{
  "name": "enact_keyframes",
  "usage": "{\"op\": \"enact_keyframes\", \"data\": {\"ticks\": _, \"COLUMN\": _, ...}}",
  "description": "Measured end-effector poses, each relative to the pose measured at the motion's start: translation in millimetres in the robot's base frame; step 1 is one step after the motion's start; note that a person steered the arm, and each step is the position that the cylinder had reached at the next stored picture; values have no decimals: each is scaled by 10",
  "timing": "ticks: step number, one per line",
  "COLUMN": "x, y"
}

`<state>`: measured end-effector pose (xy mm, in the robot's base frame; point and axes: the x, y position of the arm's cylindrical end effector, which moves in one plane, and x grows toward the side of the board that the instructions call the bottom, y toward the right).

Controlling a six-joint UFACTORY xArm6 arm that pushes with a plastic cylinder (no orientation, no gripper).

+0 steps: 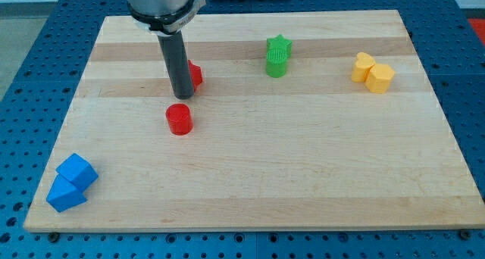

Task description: Push red star a bit left

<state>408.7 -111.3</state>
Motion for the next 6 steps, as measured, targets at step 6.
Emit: {"op": "enact_keyframes", "data": {"ticks": 6, "x": -567, "y": 432}}
